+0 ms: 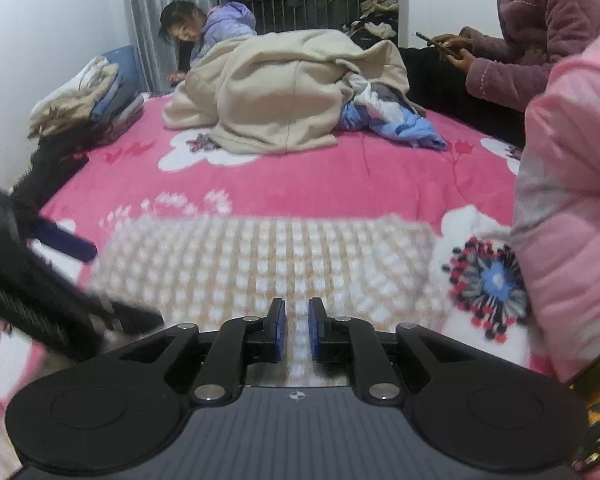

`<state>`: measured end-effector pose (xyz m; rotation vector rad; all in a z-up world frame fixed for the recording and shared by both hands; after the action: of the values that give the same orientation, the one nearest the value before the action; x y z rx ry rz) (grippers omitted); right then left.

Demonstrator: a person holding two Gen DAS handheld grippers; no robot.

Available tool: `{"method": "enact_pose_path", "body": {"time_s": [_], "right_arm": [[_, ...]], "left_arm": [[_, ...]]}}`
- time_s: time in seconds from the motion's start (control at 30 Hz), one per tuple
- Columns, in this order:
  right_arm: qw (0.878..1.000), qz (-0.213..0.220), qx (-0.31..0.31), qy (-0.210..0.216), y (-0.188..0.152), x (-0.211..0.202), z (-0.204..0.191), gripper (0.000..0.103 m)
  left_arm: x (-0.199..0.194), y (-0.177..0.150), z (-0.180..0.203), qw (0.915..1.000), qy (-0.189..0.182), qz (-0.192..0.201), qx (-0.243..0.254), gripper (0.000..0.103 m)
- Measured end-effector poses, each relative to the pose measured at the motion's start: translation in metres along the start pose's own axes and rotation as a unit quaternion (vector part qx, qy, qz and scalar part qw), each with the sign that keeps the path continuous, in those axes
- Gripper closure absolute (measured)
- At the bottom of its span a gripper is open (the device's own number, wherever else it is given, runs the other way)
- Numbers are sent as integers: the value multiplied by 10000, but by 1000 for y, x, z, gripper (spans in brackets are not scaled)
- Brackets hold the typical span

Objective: Fold clothes

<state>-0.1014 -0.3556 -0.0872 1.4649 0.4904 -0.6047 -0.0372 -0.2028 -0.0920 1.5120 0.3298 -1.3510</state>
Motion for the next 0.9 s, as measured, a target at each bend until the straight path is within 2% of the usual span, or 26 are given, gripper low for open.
{"method": "enact_pose_path", "body": {"time_s": [0.13, 0.2, 0.23, 0.33, 0.73, 0.83, 0.9], "right_arm": [[9996, 270, -104, 5, 17, -3, -5, 81], [9994, -202, -273, -59, 8, 16, -10, 78], [9990, -298, -325, -78, 3, 21, -11, 78], [9988, -285, -375, -102, -7, 28, -12, 78], [9987, -331, -361, -105, -4, 27, -10, 78], [9988, -391, -267, -143, 7, 22, -8, 77], [9998, -138, 5, -171, 24, 11, -2, 77]], "left_arm": [[-1, -2, 6, 9998, 121, 63, 155, 0], [0, -1, 6, 9998, 118, 53, 161, 0], [0, 0, 6, 9998, 112, 40, 151, 0], [1, 0, 6, 9998, 118, 5, 135, 0], [0, -1, 8, 9997, 216, 30, 143, 0], [-1, -1, 8, 9996, 238, 33, 145, 0], [-1, -1, 9, 9995, 244, 57, 184, 0]]}}
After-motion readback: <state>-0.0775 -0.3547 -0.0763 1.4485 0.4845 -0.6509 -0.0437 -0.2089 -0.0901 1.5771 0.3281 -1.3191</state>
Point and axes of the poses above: each gripper's, at about its wrist camera, not at the fingertips, and x roughly the way its jaws point, z to its right, y to its top, the point moved 3 cm from there along x, roughly the way its jaws point, and after that the axes turned 12 degrees about -y, right-handed, at the moved point
